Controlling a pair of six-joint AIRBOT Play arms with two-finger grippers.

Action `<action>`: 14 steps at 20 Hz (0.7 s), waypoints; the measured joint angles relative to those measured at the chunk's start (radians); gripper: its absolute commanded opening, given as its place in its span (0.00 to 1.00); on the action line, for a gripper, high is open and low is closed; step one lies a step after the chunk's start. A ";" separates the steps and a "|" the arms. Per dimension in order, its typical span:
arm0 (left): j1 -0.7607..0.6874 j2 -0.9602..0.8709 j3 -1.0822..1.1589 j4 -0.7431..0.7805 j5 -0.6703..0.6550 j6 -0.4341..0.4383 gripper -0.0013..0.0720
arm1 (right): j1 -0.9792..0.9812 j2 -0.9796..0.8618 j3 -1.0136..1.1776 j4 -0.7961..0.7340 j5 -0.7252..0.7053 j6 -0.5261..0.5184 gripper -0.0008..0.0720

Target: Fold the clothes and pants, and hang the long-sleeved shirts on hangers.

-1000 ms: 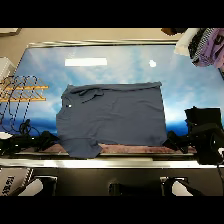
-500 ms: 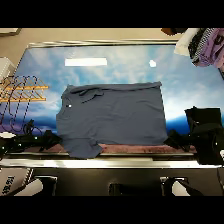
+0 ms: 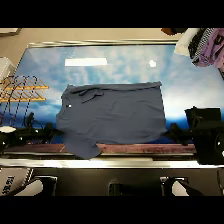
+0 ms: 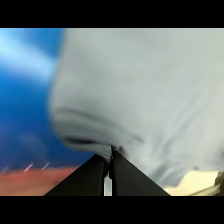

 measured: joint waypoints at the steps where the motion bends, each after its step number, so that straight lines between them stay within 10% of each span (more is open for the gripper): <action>1: -0.013 0.004 0.047 -0.009 -0.010 -0.001 0.03 | 0.010 0.000 0.032 0.027 0.006 -0.013 0.04; 6: -0.093 0.018 0.439 0.003 -0.021 -0.068 0.03 | 0.141 0.000 0.393 0.053 0.083 -0.011 0.04; 14: -0.162 0.127 1.233 0.429 -0.048 -0.452 0.03 | 0.214 0.092 1.102 -0.186 0.126 0.161 0.04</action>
